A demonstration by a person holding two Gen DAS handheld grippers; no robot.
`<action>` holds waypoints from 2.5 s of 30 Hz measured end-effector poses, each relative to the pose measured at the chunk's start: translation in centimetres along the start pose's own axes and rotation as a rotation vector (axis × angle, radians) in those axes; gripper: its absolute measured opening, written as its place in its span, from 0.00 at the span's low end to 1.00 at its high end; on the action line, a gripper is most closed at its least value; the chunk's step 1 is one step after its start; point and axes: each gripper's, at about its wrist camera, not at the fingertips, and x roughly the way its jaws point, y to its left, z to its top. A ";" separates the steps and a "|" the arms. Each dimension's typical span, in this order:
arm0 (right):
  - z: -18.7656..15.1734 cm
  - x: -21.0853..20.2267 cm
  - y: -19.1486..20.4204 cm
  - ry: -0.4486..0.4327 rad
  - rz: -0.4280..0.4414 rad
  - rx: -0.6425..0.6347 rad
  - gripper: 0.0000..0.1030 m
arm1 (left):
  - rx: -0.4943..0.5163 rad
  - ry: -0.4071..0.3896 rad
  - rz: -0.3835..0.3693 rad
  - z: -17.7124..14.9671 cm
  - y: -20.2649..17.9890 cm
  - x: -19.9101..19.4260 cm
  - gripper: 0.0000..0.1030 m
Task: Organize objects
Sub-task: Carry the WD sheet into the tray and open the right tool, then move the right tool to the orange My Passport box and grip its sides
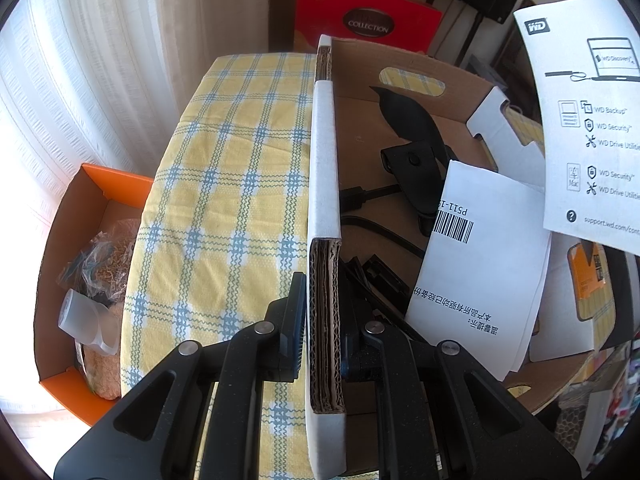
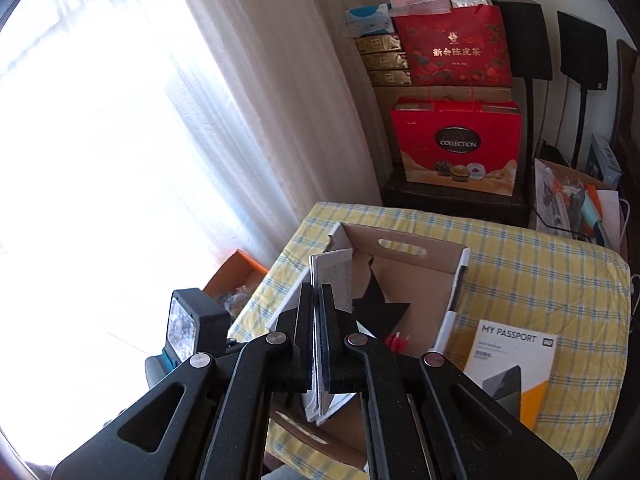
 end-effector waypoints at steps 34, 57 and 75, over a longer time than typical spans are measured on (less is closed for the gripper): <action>-5.0 3.6 -5.7 0.130 -0.132 0.061 0.16 | 0.005 0.003 0.011 -0.1 -0.2 -0.1 0.11; -6.2 -1.5 -14.4 0.088 -0.355 0.190 1.00 | 0.008 0.002 0.020 0.0 -0.4 -0.1 0.11; -7.7 3.8 -14.7 0.192 -0.487 0.208 1.00 | 0.003 0.000 0.008 0.1 -0.4 -0.2 0.11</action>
